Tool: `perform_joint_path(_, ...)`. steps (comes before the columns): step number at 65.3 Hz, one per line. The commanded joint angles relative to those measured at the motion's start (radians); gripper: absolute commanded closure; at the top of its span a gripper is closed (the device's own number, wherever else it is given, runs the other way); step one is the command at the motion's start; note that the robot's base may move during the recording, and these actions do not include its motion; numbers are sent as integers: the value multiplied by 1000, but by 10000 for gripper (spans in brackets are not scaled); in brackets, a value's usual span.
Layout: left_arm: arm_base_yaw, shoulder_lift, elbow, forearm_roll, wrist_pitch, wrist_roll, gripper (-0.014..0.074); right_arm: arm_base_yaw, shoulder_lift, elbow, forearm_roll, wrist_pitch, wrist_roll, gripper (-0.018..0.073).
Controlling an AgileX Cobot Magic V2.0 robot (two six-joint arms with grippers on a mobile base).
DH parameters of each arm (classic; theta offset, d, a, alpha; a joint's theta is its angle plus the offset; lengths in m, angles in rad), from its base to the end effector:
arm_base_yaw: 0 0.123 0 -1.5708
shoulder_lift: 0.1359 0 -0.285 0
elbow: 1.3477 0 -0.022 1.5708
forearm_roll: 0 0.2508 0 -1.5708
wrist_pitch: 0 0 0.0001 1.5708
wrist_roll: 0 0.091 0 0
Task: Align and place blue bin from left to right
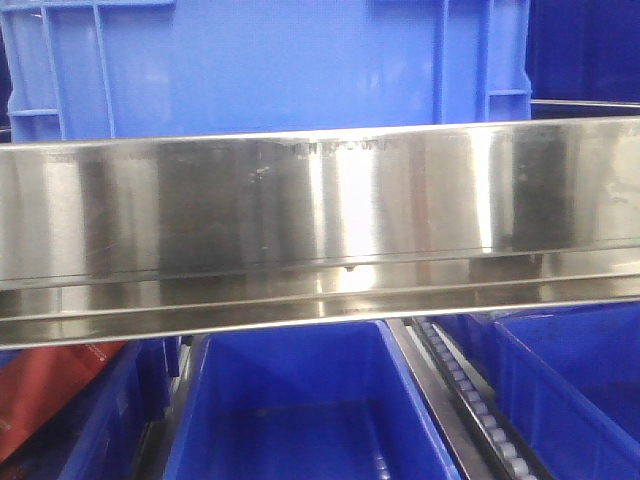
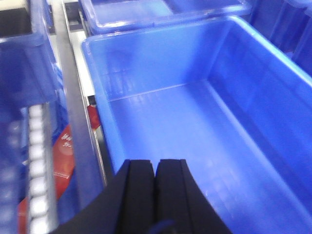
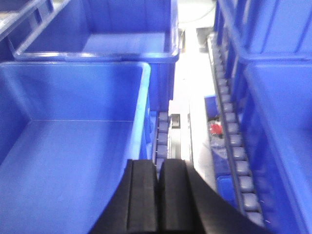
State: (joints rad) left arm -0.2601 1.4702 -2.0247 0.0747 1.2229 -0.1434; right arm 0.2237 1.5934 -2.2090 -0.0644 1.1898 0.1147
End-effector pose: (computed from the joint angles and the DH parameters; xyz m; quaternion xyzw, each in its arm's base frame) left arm 0.2661 -0.0642 0.5257 0.0458 0.8783 -0.0589 0.4723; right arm 0.2961 0.0618 0.5408 -0.0415 0.8553 0.0555 0.5135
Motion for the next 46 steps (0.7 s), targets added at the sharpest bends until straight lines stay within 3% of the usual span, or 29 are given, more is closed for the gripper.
perform_joint_path(1, -3, -53, 74, 9, -50, 2, 707, -6, -57, 80, -13, -73, -21, 721)
perform_joint_path(15, -3, -266, 408, 7, -308, 2, 707, -6, -234, 413, -13, -251, -27, 721)
perform_joint_path(31, -3, -560, 813, 7, -601, 2, 707, -6, -517, 891, -13, -572, -27, 721)
perform_joint_path(46, -3, -820, 1087, 7, -699, 2, 707, -6, -774, 1260, -13, -795, -27, 721)
